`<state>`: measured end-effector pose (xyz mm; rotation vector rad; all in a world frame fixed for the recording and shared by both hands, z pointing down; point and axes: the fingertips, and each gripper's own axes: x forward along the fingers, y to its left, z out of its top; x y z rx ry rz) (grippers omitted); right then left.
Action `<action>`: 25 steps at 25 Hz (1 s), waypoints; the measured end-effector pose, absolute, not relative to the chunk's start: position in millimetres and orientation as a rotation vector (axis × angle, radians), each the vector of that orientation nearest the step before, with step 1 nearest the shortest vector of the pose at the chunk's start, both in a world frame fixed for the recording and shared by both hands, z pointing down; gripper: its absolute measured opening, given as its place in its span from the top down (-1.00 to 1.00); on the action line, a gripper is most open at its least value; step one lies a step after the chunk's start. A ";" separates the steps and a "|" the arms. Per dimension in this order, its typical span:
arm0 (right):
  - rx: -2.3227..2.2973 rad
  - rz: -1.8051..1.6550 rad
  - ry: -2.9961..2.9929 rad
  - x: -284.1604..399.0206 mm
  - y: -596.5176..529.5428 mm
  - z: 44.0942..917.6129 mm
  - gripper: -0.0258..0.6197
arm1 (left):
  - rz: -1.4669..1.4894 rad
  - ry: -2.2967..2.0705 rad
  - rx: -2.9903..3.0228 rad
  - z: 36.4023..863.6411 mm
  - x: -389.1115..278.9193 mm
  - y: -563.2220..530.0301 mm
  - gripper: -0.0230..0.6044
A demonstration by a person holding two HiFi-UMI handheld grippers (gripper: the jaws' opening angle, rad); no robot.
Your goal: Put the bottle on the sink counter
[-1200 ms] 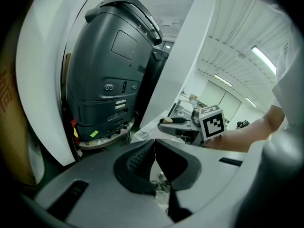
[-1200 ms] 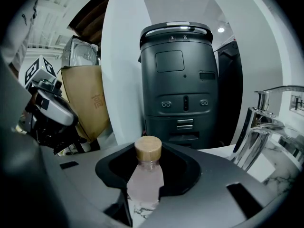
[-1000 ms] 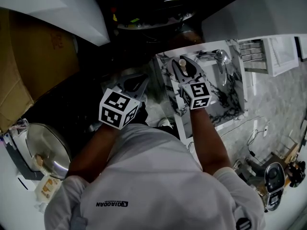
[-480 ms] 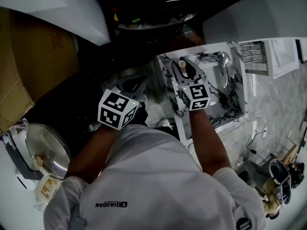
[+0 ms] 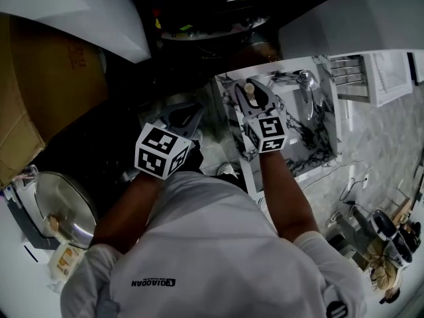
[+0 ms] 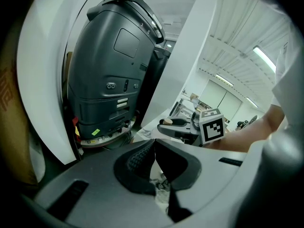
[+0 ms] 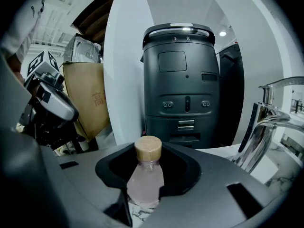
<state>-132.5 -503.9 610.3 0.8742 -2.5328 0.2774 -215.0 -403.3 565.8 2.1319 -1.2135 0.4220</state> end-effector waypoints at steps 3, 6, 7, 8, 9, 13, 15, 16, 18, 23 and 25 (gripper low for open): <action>0.873 0.273 -2.537 -133.3 -504.1 608.7 0.43 | 0.421 -1.214 2.133 565.9 -214.0 -403.8 0.88; 0.874 0.270 -2.532 -133.0 -503.1 608.5 0.43 | 0.420 -1.210 2.135 565.7 -212.7 -402.9 0.88; 0.874 0.269 -2.529 -132.9 -502.6 608.7 0.43 | 0.419 -1.209 2.137 565.4 -212.3 -402.7 0.88; 0.874 0.267 -2.527 -132.7 -502.1 609.1 0.43 | 0.418 -1.208 2.138 565.2 -212.1 -402.6 0.88; 0.872 0.265 -2.524 -132.7 -501.5 609.7 0.43 | 0.417 -1.207 2.138 565.2 -212.0 -402.4 0.88; 0.872 0.267 -2.519 -132.6 -500.2 611.4 0.43 | 0.412 -1.205 2.136 565.6 -211.9 -401.1 0.88; 0.882 0.275 -2.521 -131.7 -500.6 611.0 0.43 | 0.409 -1.204 2.135 565.4 -211.4 -400.0 0.88; 0.887 0.278 -2.523 -131.5 -500.6 610.9 0.42 | 0.408 -1.204 2.134 565.4 -211.2 -399.1 0.88; 0.893 0.283 -2.528 -131.4 -500.8 611.3 0.42 | 0.408 -1.203 2.134 565.9 -210.4 -397.7 0.88; 0.909 0.285 -2.534 -130.8 -501.5 611.3 0.42 | 0.408 -1.200 2.136 565.3 -207.9 -394.7 0.88; 0.918 0.284 -2.535 -130.3 -501.5 611.3 0.42 | 0.408 -1.201 2.136 564.8 -207.7 -393.1 0.88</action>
